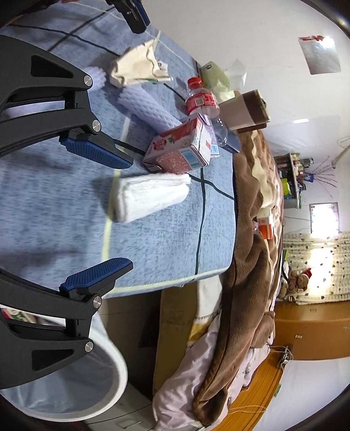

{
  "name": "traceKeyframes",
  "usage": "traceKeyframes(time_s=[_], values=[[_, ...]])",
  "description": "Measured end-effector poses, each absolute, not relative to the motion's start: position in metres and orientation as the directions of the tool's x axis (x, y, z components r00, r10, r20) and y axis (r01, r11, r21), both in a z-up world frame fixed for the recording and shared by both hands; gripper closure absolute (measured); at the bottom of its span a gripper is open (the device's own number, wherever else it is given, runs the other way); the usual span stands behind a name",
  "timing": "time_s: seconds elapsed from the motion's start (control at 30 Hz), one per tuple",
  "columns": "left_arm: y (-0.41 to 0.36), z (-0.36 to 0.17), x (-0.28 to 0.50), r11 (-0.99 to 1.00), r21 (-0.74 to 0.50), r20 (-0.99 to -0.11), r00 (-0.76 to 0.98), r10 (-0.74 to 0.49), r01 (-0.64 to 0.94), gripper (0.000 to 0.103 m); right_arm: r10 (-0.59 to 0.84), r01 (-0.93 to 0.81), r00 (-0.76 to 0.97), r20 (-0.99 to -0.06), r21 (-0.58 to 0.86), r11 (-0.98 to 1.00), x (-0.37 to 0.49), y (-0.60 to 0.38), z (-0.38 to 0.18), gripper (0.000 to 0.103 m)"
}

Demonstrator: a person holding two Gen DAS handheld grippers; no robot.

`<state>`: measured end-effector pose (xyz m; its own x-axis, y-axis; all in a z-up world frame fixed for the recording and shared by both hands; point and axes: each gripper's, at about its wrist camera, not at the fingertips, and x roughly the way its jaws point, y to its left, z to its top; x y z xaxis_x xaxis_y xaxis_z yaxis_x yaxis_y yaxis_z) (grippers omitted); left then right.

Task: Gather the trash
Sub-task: 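Move both grippers back over the bed toward the paper cups and towel, then close the left gripper on the patterned paper cup while the right gripper grasps the white towel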

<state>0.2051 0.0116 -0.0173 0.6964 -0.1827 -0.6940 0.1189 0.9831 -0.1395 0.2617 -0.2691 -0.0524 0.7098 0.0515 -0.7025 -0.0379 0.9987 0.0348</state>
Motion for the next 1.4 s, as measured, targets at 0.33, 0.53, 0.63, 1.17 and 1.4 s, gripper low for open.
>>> traceKeyframes(time_s=[0.33, 0.53, 0.63, 1.17, 1.4], values=[[0.014, -0.041, 0.238, 0.984, -0.145, -0.749, 0.638, -0.176, 0.101, 0.035, 0.076, -0.063, 0.671, -0.738, 0.046, 0.997, 0.292, -0.265, -0.064, 0.033], [0.001, -0.047, 0.253, 0.981, -0.140, -0.761, 0.620, -0.192, 0.131, 0.034, 0.103, -0.103, 0.656, -0.748, 0.047, 0.994, 0.296, -0.259, -0.066, 0.033], [-0.003, -0.050, 0.257, 0.983, -0.132, -0.769, 0.612, -0.185, 0.131, 0.032, 0.109, -0.116, 0.648, -0.754, 0.044, 0.992, 0.298, -0.259, -0.067, 0.033], [-0.006, -0.062, 0.272, 0.990, -0.098, -0.792, 0.594, -0.141, 0.105, 0.032, 0.126, -0.129, 0.610, -0.782, 0.059, 0.990, 0.309, -0.253, -0.075, 0.033], [-0.011, -0.061, 0.271, 0.989, -0.081, -0.790, 0.597, -0.138, 0.122, 0.056, 0.130, -0.127, 0.611, -0.781, 0.065, 0.990, 0.308, -0.253, -0.076, 0.057]])
